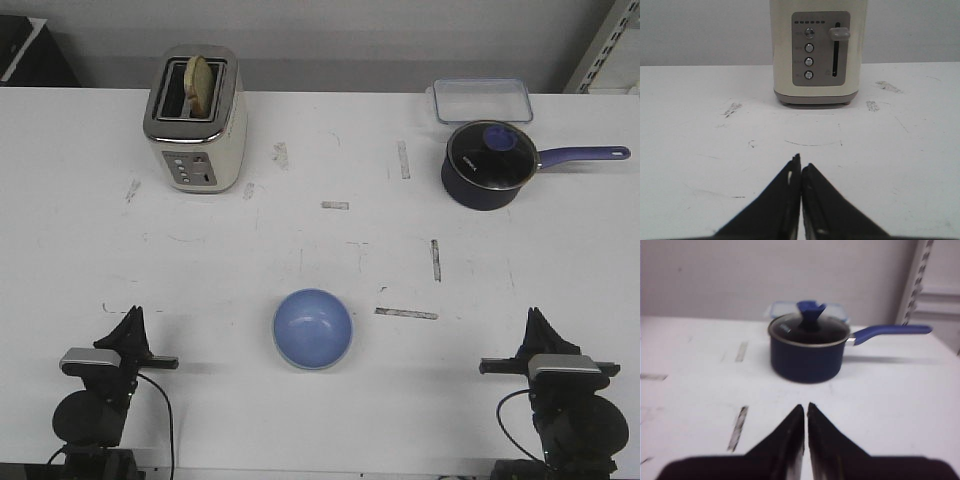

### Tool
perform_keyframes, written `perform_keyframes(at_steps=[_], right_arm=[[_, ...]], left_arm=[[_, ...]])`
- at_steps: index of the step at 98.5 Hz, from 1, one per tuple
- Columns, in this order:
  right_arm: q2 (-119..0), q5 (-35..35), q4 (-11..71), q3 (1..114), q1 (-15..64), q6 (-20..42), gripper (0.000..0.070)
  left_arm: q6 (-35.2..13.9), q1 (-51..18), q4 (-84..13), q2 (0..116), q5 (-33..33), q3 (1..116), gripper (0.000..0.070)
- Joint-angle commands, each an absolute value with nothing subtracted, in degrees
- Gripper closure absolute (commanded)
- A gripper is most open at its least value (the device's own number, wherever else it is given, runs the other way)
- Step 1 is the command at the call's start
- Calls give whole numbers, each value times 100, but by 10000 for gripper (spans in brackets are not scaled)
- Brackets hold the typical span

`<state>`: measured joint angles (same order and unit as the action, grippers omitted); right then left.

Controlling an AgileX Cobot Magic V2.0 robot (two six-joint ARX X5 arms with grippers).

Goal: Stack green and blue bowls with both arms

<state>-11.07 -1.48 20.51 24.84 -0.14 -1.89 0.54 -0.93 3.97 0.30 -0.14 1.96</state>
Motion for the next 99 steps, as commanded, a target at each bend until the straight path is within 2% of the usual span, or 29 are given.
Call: perform_keyframes(at_steps=[1,20,35,48,67,99], right_arm=[[-1039,-139,1782,2239,-86,-303,699],[-545,-102,1063,1227,-217,-303,699],[19,45,899,521,-224,-283,699],[-8,62,502,73,-228,-193,699],[-8,62,604,71,-224,25,699],[-8,40,600,71,-224,19,699]], left_arm=[[86,-93,469,19,-19,75,699],[86,-93,469,19,-19,75,699],[86,-93,469,19,-19,75,699],[86,-93,464,19,-19,75,699],[86,-93,458,19,-19,78,699],[86,-93,458,19,-19,78,699]])
